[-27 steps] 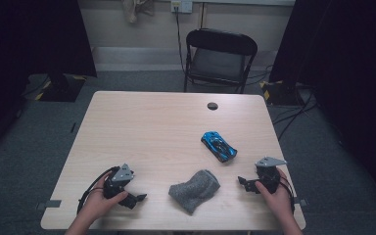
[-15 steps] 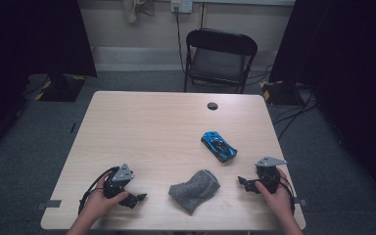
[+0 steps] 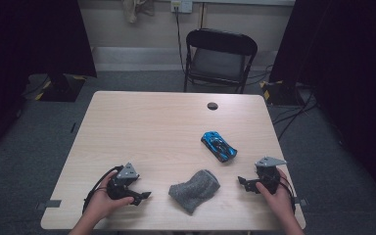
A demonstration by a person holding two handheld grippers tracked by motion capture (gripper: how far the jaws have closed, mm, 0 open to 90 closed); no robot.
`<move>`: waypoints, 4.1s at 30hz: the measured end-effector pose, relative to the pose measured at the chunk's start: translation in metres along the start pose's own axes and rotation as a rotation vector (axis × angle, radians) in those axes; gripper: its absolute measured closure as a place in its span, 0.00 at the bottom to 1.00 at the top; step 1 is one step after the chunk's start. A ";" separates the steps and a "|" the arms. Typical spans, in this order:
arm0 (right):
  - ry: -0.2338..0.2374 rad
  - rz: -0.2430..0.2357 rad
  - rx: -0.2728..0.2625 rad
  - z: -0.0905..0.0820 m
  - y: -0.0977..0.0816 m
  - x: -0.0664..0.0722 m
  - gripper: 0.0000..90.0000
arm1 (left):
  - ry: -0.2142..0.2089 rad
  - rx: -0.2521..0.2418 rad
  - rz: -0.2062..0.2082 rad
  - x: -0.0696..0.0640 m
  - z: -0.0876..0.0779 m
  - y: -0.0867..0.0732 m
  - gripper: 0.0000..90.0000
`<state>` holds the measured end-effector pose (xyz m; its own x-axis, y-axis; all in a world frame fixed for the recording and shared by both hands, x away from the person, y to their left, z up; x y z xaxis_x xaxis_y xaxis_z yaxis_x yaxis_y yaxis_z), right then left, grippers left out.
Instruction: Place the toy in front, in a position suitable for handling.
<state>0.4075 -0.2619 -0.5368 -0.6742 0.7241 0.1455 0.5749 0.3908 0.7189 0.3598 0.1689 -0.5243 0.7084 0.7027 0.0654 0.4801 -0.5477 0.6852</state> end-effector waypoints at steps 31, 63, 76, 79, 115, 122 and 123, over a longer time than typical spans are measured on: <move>0.000 0.000 0.000 0.000 0.000 0.000 0.07 | -0.176 -0.055 0.087 -0.079 0.017 0.082 0.21; 0.000 0.000 0.000 0.000 0.000 0.000 0.07 | -0.147 -0.048 0.138 -0.104 0.068 0.091 0.48; 0.000 0.000 0.000 0.000 0.000 0.000 0.07 | -0.178 -0.064 0.147 -0.099 0.071 0.085 0.60; 0.000 0.000 0.000 0.000 0.000 0.000 0.07 | -0.176 -0.065 0.162 -0.098 0.070 0.084 0.68; 0.000 0.000 0.000 0.000 0.000 0.000 0.07 | -0.033 -0.058 0.027 0.019 -0.005 0.033 0.75; 0.000 0.000 0.000 0.000 0.000 0.000 0.07 | -0.003 -0.062 -0.015 0.039 -0.014 0.014 0.75; 0.000 0.000 0.000 0.000 0.000 0.000 0.07 | 0.002 -0.060 -0.013 0.041 -0.015 0.012 0.75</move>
<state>0.4076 -0.2619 -0.5368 -0.6741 0.7241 0.1460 0.5751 0.3904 0.7190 0.3869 0.1984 -0.5024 0.7009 0.7110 0.0575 0.4574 -0.5099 0.7286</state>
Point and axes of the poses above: each handheld gripper's, and its own axes: z roughly forward along the jaws, y roughly out of its top, x roughly to its left, the point moved 5 cm from there along z, roughly forward along the jaws, and after that the axes turned 12 degrees about y, right-handed, at the moved point
